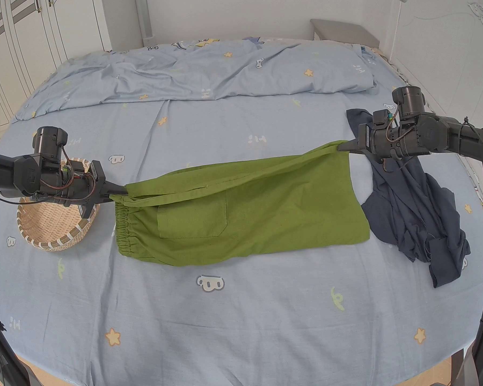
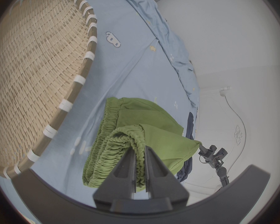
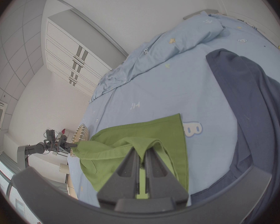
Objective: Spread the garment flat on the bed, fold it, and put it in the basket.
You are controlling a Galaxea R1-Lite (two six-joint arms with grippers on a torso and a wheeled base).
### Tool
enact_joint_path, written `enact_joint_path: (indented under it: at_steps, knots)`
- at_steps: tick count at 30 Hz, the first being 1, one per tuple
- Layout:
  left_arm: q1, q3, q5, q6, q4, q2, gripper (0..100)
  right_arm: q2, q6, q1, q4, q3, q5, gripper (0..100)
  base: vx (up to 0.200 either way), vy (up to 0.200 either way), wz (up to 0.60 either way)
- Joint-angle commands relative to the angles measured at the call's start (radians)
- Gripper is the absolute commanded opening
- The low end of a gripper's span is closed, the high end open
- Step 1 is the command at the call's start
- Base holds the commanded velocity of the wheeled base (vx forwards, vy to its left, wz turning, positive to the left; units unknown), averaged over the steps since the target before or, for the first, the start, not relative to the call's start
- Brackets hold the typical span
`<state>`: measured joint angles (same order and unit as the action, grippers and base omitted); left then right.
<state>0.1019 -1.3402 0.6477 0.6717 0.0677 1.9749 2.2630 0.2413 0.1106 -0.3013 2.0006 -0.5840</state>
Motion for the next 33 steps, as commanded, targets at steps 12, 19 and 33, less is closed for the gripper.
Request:
enact_joint_path:
  at_steps: [12, 19, 33]
  knots:
    - [-0.001, -0.017, 0.000, 0.000, -0.002, 0.004, 0, 0.046, 0.006, -0.003, -0.010, -0.001, 0.000, 0, 0.000, 0.000, 0.00]
    - [-0.007, -0.022, 0.001, -0.003, -0.006, 0.016, 100, 0.046, 0.007, -0.003, -0.007, -0.001, -0.002, 100, 0.000, 0.000, 0.00]
    - [-0.022, -0.011, 0.023, 0.049, -0.043, -0.027, 100, -0.051, 0.010, 0.004, -0.019, -0.001, -0.003, 100, 0.000, 0.000, 0.00]
